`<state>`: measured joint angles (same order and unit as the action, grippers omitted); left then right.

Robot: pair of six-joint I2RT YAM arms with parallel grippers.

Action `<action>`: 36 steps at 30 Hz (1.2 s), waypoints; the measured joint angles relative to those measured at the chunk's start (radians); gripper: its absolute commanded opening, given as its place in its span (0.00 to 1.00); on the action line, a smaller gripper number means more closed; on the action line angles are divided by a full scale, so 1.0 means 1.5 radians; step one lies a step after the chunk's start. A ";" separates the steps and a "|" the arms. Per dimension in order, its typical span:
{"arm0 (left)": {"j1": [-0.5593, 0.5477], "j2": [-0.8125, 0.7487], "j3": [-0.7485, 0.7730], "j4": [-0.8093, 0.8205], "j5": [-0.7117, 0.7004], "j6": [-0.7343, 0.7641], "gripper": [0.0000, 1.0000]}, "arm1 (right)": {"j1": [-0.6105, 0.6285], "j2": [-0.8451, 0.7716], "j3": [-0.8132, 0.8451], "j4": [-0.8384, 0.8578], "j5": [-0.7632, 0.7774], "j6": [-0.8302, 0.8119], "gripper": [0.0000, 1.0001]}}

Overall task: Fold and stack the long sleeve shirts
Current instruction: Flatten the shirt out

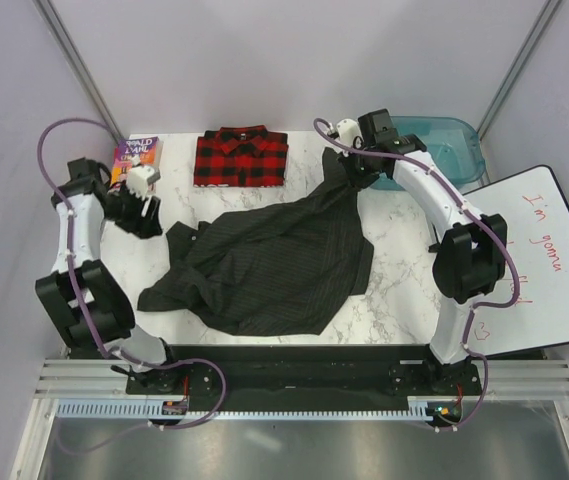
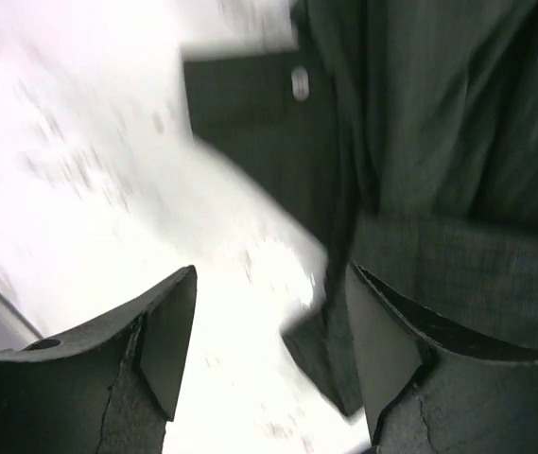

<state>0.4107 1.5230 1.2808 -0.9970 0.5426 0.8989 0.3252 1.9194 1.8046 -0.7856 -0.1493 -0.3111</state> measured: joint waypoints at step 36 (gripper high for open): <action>-0.658 -0.003 -0.208 0.067 0.005 -0.195 0.64 | -0.002 -0.053 -0.123 -0.034 -0.004 -0.037 0.00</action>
<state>-0.5770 1.5185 0.9688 -0.8963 0.5495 0.6060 0.3225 1.8400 1.6199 -0.8360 -0.1558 -0.3664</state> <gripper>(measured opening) 0.543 0.011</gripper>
